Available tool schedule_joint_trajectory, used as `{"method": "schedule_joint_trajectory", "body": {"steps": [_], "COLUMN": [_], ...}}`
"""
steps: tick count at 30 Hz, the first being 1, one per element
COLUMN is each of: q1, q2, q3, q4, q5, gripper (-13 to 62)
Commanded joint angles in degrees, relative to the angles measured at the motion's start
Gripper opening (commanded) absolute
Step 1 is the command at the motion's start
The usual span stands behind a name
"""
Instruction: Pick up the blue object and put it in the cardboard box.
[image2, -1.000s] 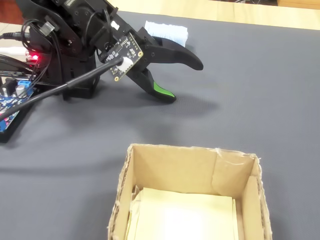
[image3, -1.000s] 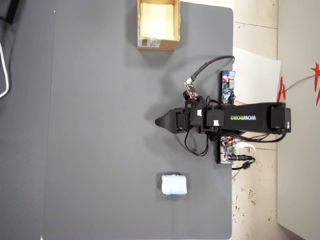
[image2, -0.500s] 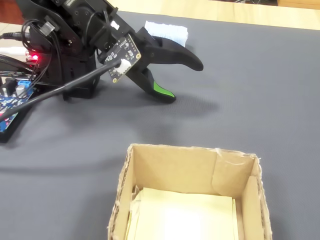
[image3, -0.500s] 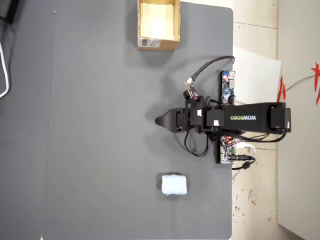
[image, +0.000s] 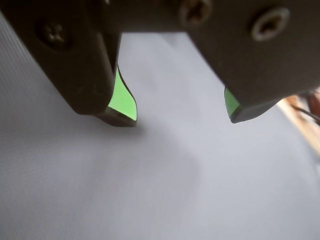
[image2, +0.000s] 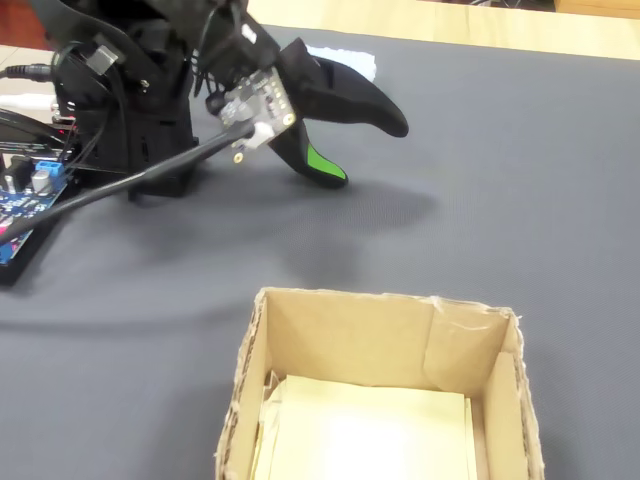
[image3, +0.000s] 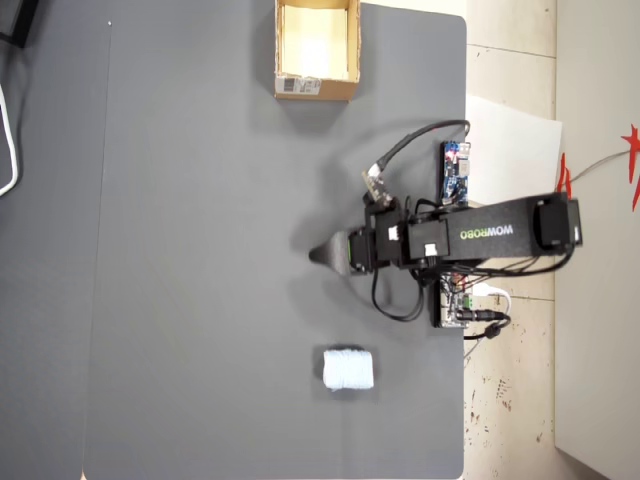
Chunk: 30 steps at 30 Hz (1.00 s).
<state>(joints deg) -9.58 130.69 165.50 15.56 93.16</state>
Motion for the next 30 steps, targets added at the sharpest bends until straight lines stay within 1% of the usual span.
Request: {"method": "schedule_joint_trajectory", "body": {"steps": [1, 8, 9, 16, 19, 24, 27, 30], "q1": [-3.2, -13.0, -17.9, -20.0, -22.6, -25.8, -28.1, -30.5], "q2": [4.9, 3.7, 0.2, -6.8, -14.2, -20.4, -20.8, -21.3], "q3": [-4.1, -8.7, -12.3, -23.7, -31.4, -38.2, -40.8, -41.0], "q4": [1.7, 3.1, 5.1, 14.3, 20.0, 26.3, 34.9, 37.6], "q5": [1.4, 11.3, 15.7, 28.7, 37.4, 40.4, 40.2, 37.1], "gripper": [34.2, 33.7, 33.7, 33.7, 33.7, 33.7, 33.7, 33.7]}}
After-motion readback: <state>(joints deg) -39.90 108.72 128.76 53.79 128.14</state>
